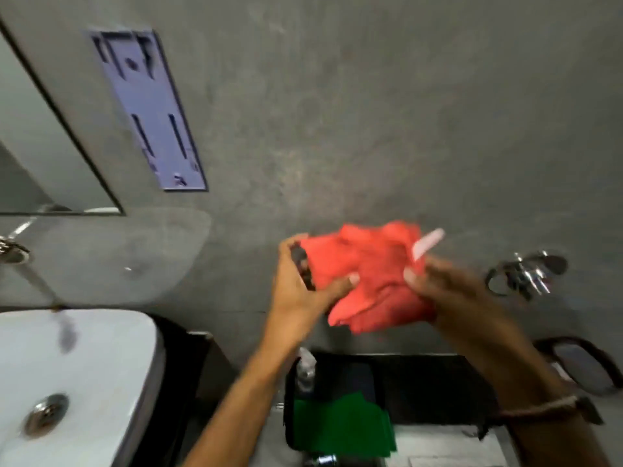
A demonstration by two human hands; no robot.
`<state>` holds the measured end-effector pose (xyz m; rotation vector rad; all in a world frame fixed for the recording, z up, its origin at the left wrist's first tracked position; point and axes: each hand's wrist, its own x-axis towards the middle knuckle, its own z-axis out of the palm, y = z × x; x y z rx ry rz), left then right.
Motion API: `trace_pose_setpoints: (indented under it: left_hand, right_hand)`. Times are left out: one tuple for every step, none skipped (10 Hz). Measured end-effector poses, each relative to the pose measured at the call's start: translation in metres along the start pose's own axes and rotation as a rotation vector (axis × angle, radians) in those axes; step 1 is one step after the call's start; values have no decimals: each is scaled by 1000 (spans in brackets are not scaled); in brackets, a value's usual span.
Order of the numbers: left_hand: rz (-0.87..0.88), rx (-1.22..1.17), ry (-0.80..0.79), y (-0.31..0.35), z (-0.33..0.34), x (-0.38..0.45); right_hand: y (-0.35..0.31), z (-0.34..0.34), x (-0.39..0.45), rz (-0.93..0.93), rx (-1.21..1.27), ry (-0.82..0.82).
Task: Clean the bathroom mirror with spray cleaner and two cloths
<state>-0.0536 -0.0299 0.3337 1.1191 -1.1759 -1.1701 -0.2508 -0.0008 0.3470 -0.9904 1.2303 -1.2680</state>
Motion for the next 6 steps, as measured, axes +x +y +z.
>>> trace_pose_setpoints:
  left_hand:
    - [-55, 276, 45, -86, 21, -24]
    - [-160, 516, -50, -161, 40, -42]
    - [-323, 666, -120, -221, 52, -43]
    - [-501, 770, -227, -255, 56, -36]
    - [-508, 816, -366, -264, 50, -27]
    - [-366, 782, -330, -244, 45, -21]
  right_hand:
    - [95, -40, 4, 326, -93, 112]
    - [181, -57, 19, 481, -155, 221]
    - [251, -62, 42, 578, -296, 318]
    - [295, -66, 57, 648, -460, 179]
    - [306, -64, 66, 619, -599, 40]
    - [284, -55, 75, 533, -684, -56]
